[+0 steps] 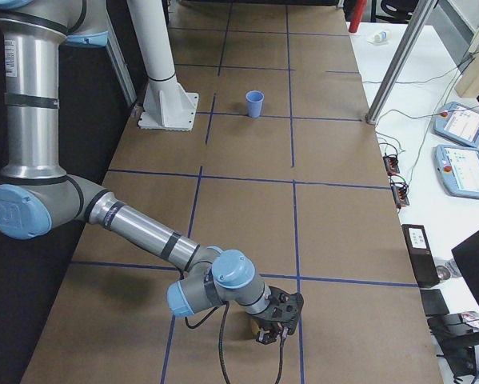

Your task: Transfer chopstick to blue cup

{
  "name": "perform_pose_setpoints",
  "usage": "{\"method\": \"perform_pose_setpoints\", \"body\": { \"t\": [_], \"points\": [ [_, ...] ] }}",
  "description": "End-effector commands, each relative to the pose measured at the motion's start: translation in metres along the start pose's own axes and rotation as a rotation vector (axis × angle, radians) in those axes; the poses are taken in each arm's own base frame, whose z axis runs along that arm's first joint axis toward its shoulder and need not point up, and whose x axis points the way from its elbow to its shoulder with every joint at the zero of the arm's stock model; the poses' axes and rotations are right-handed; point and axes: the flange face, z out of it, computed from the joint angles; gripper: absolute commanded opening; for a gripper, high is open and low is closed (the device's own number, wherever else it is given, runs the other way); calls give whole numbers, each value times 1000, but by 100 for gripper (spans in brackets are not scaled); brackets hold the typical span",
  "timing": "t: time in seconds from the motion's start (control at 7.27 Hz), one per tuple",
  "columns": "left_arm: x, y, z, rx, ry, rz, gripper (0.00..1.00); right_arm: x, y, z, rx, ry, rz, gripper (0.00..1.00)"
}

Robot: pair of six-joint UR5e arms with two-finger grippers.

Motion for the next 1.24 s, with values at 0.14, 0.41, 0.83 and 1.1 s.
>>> {"method": "perform_pose_setpoints", "body": {
  "t": [0.14,0.41,0.83,1.1],
  "points": [
    [-2,6,2,-5,1,-5,100,-20,-3,-20,24,-85,-42,3],
    [-2,10,3,-4,1,-4,100,-14,-19,-53,94,-104,-23,3],
    [-3,11,5,-8,1,-2,100,26,-40,-102,192,-115,-21,3],
    [-3,12,5,-9,1,-3,100,19,-45,-119,227,-121,-51,2]
  ]
}}
